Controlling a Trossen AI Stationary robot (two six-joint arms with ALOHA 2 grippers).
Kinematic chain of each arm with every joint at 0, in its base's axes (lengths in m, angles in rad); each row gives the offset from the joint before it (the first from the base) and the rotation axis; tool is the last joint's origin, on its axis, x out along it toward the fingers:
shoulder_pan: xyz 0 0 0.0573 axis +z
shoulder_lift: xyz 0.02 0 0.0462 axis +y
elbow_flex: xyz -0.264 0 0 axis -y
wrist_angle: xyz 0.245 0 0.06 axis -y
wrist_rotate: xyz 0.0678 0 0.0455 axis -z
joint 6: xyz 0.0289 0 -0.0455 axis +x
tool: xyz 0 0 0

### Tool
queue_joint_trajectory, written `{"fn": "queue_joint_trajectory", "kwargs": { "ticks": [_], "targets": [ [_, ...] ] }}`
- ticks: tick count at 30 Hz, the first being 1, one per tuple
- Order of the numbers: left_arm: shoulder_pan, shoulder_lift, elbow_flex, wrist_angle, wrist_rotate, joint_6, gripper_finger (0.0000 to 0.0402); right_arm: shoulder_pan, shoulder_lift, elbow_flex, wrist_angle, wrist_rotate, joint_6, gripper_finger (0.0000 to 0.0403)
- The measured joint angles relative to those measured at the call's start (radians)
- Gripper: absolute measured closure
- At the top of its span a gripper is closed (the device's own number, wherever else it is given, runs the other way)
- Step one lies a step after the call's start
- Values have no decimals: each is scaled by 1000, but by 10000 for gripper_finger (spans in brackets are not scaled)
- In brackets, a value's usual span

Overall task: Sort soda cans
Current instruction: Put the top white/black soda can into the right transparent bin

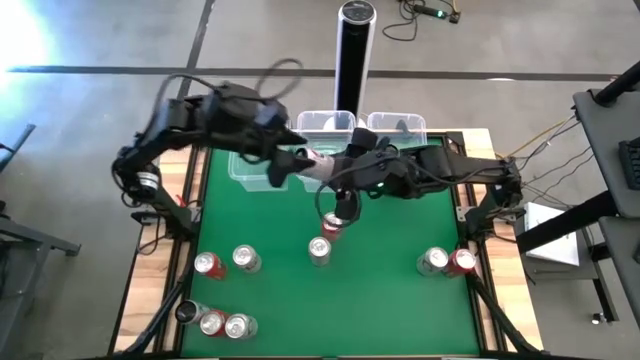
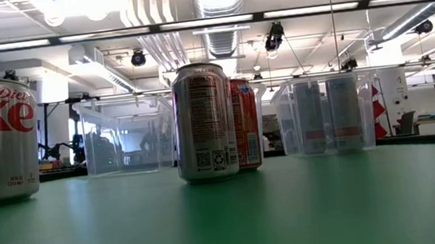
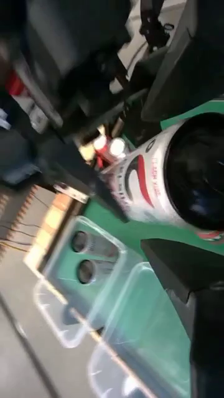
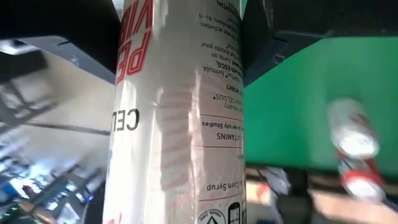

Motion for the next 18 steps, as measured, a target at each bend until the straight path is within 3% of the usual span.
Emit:
{"fn": "queue_joint_trajectory", "kwargs": {
  "ticks": [4,8,14,18],
  "targets": [
    [-8,-77,0,17,3,67,80,0,-52,1,85,-34,4,158],
    [-57,-148,-7,66,-9,237,78,-5,-110,3,246,-114,1,159],
    [-156,-153,-45,187,-122,382,78,-9,-161,3,437,-234,-3,156],
    [-174,-144,-120,355,-136,439,78,-9,-169,3,498,-283,14,156]
  ]
}}
